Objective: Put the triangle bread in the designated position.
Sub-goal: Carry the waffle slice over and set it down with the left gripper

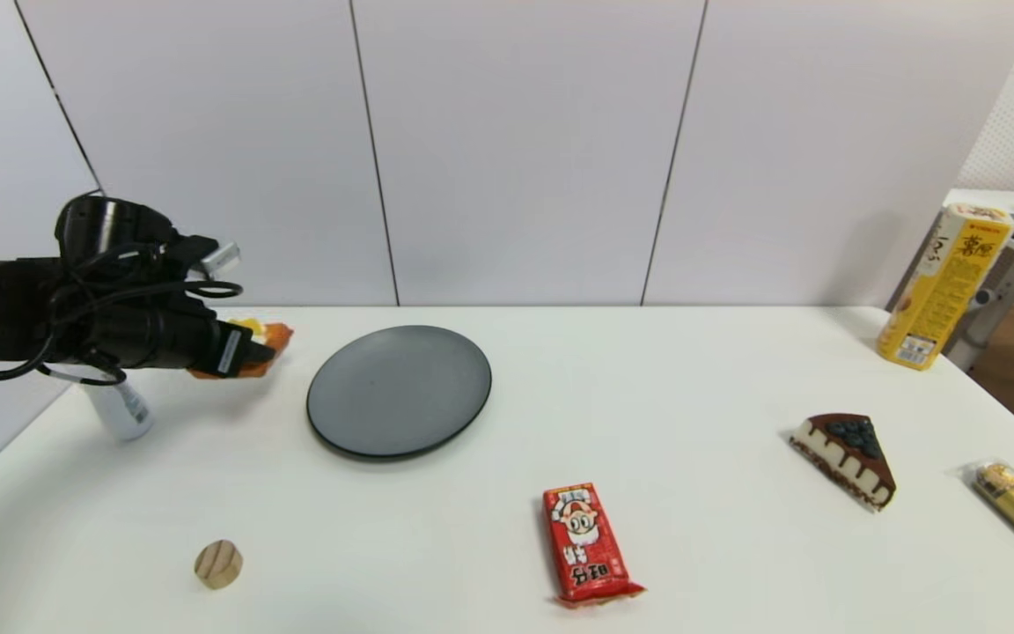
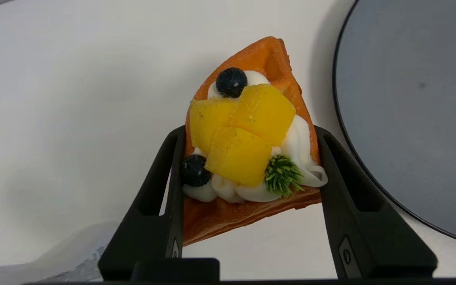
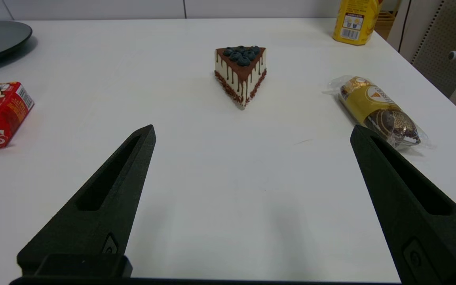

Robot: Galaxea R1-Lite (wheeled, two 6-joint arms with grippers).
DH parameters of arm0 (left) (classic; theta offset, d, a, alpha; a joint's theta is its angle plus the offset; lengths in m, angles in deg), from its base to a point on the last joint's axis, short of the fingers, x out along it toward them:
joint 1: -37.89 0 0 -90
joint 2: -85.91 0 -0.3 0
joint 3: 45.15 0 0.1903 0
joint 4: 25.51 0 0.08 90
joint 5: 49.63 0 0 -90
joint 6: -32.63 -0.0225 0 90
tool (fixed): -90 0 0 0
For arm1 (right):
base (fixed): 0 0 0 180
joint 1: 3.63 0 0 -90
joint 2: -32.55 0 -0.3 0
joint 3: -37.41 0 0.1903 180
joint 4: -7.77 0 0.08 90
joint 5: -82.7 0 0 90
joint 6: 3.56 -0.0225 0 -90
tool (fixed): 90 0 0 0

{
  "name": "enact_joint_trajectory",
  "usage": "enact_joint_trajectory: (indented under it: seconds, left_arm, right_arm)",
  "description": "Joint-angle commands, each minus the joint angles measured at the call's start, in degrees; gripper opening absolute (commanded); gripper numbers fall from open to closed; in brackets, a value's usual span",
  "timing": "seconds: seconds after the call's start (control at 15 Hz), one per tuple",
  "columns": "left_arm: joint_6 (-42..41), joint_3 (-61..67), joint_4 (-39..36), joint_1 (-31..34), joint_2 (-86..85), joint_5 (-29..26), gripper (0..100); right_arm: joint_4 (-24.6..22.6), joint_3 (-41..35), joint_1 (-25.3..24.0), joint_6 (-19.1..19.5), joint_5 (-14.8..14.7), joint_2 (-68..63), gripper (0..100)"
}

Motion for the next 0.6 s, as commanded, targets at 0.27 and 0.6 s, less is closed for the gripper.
enact_joint_trajectory:
  seconds: [0.27, 0.6]
  left_arm:
    - [-0.1, 5.1, -5.0, 0.1, 3.6, -1.5, 0]
    - [0.0, 5.3, -5.2, 0.1, 4.6, -1.5, 100]
  right_arm:
    - [0.0, -0.1, -0.1, 0.0, 0.0, -0.1, 100]
    - [0.0, -0.1, 0.0, 0.1, 0.0, -0.1, 100]
